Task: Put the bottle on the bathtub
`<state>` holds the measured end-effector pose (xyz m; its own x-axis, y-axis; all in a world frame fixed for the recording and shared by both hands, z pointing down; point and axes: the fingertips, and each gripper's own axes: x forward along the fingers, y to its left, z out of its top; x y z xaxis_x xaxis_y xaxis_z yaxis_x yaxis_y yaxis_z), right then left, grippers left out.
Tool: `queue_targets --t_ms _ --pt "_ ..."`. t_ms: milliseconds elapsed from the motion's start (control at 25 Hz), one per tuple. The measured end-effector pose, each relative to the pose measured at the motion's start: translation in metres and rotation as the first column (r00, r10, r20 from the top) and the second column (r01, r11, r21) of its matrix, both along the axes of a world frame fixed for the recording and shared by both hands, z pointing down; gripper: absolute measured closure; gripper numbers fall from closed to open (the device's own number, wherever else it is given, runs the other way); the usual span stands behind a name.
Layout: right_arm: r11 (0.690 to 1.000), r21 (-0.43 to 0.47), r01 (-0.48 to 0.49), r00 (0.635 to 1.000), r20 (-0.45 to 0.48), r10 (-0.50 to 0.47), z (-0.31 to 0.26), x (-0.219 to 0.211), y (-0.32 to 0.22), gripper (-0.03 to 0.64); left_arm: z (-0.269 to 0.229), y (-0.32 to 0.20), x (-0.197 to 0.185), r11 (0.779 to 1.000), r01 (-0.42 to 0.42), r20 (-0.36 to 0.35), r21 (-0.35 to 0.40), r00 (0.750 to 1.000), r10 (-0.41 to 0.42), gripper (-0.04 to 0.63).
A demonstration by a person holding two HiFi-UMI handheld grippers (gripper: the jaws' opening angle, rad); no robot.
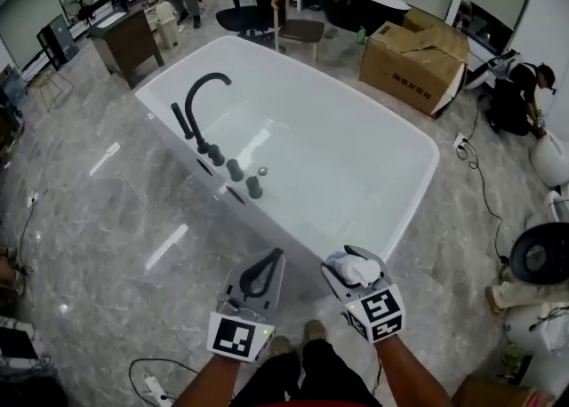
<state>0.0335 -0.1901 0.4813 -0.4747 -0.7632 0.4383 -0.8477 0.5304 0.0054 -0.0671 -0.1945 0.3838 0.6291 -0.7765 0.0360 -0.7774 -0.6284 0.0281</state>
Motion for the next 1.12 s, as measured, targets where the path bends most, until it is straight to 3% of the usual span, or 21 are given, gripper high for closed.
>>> queue_targets --t_ms 640,1120 --pt "0.977 -0.180 0.111 0.990 -0.062 -0.124 0.171 0.015 -0.093 0.376 0.116 -0.080 0.027 0.989 0.082 0.072 -0.126 0.995 -0.073 0.581" --pt "0.962 -0.234 0.144 0.984 -0.073 -0.165 0.224 0.010 -0.106 0.376 0.150 -0.102 0.045 0.986 0.072 0.090 -0.149 0.994 -0.059 0.581"
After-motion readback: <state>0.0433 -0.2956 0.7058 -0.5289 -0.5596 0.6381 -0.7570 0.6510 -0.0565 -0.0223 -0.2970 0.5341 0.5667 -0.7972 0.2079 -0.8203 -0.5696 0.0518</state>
